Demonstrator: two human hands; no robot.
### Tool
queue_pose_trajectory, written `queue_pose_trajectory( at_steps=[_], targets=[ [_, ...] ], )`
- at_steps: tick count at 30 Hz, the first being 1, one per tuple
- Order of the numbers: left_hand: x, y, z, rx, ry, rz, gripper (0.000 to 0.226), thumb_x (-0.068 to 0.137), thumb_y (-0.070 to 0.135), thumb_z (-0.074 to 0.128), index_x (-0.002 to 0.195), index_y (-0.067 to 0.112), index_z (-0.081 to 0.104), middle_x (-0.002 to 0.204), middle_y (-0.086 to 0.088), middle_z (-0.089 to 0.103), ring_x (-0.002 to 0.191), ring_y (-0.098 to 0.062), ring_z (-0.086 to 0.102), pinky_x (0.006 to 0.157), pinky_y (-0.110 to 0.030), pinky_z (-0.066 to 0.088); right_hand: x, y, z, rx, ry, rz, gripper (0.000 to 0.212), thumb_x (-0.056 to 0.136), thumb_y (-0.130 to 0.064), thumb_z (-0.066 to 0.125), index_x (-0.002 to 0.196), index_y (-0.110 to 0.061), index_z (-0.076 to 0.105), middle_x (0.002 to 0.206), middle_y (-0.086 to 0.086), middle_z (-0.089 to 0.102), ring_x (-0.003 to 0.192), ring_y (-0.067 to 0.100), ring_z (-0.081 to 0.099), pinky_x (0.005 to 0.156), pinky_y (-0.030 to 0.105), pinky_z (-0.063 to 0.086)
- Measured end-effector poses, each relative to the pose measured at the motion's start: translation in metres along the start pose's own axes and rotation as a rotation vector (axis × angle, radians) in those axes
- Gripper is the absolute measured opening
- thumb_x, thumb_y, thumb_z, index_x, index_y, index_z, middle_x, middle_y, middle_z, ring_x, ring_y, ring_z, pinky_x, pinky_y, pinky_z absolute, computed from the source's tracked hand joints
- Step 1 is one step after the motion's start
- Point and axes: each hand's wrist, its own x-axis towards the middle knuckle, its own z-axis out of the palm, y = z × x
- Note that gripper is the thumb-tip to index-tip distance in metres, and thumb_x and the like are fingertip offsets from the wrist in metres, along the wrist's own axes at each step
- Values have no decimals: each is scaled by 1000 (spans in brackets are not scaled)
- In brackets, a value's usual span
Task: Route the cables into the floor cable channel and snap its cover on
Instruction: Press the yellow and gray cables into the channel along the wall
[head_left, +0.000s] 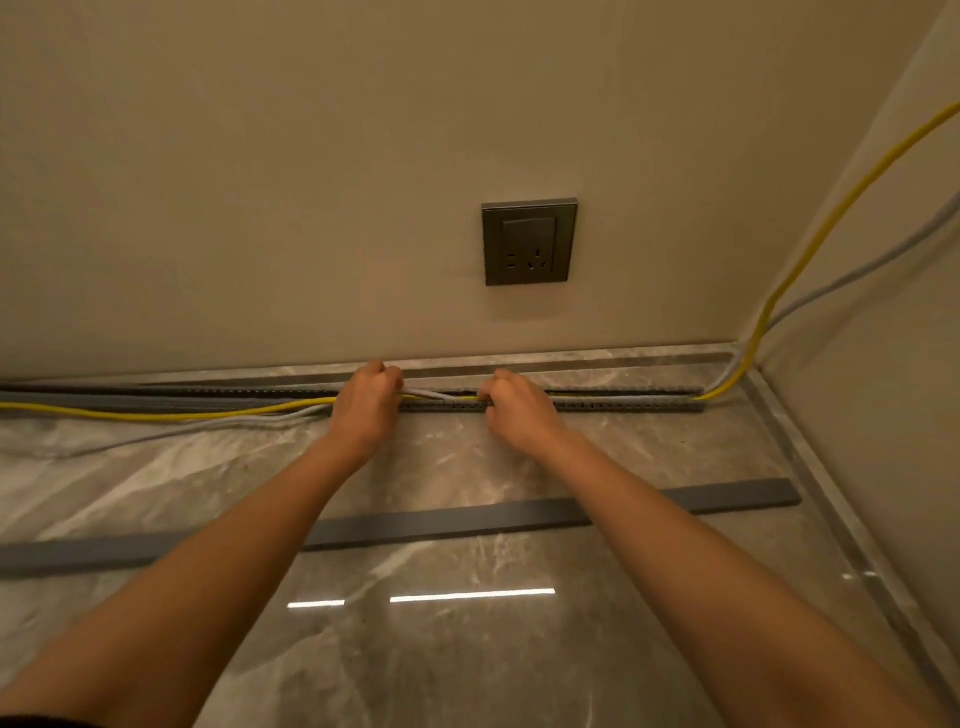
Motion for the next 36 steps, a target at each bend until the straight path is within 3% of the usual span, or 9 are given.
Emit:
queue_pose_trajectory(
  at_steps=[8,19,24,28,32,36],
  targets=[
    [0,-70,-18,48,-122,-17,21,87,5,53,106,-1,59,115,-25,55,106,-40,53,85,-47,46,21,-64,23,78,61,24,32,91,-1,45,120,-3,59,121,18,53,113,34,51,93,39,44],
    [15,-116,-28,222,-212,388,21,88,4,44,106,3,55,115,-20,56,105,-37,55,80,-44,45,32,-102,42,-48,141,217,34,93,-5,45,122,-13,60,121,16,53,110,35,53,91,40,44],
    [19,-119,-32,310,-146,493,23,90,2,41,111,3,48,117,-19,52,102,-38,55,76,-46,46,29,-114,51,-59,183,293,33,93,-6,45,120,-14,62,117,15,54,105,34,56,90,39,45],
    [14,-119,-24,287,-82,512,23,88,1,42,109,0,51,115,-21,53,107,-35,50,82,-45,41,31,-117,48,-42,157,340,35,91,-7,46,122,-14,61,116,16,57,107,35,56,92,40,44],
    [11,-124,-19,191,-64,521,20,88,4,44,104,-2,55,111,-23,54,104,-36,51,80,-45,41,30,-120,52,-67,173,353,28,89,-9,48,112,-4,63,113,16,62,103,34,59,89,39,48],
    [8,-116,-17,192,-89,421,18,91,7,42,105,0,53,113,-21,53,105,-35,49,81,-45,41,31,-115,53,-119,184,295,31,86,-7,48,113,-4,63,110,16,65,102,32,59,95,38,42]
  ],
)
